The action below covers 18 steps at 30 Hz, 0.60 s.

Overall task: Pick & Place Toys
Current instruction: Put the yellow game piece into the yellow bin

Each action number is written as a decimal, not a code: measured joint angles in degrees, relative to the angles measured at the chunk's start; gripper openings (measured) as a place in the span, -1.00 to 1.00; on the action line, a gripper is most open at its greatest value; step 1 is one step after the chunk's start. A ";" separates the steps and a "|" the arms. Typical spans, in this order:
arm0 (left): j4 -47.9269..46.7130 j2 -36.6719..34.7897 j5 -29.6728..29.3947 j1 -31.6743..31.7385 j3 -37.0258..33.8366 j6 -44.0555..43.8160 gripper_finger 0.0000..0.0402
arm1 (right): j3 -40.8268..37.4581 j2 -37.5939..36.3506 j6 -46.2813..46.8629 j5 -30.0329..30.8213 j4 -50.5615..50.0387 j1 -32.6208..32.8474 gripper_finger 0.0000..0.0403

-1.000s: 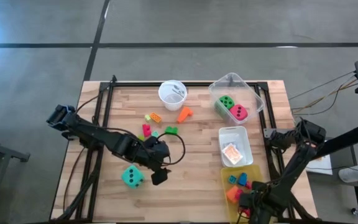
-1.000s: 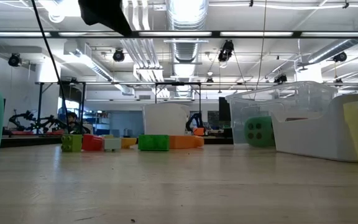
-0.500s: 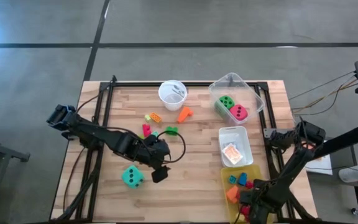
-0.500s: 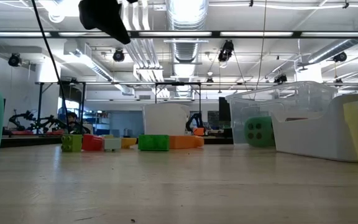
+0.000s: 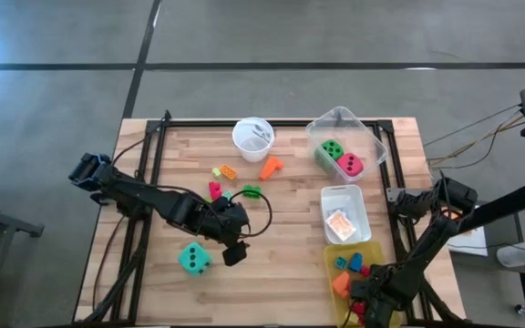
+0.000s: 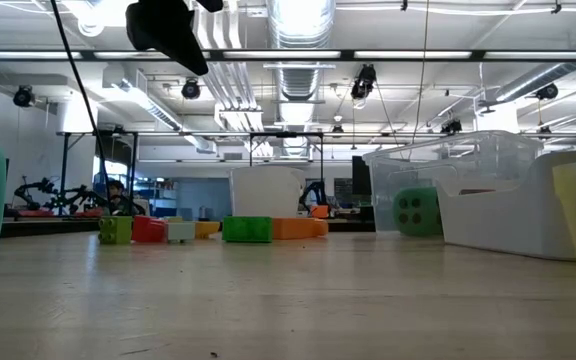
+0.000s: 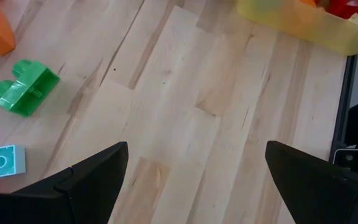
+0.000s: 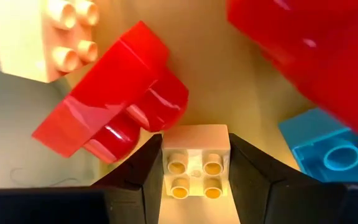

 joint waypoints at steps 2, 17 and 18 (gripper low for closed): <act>-0.09 0.00 0.00 0.02 0.00 0.00 0.90 | 0.33 0.00 -0.10 0.01 0.23 0.00 -0.34; -6.84 0.00 -1.70 5.60 0.00 -1.72 0.90 | 0.21 0.00 1.15 0.19 0.83 0.00 -0.15; -6.84 0.00 -1.70 5.75 0.00 -1.64 0.90 | 0.21 0.00 1.39 0.18 0.85 0.00 -0.05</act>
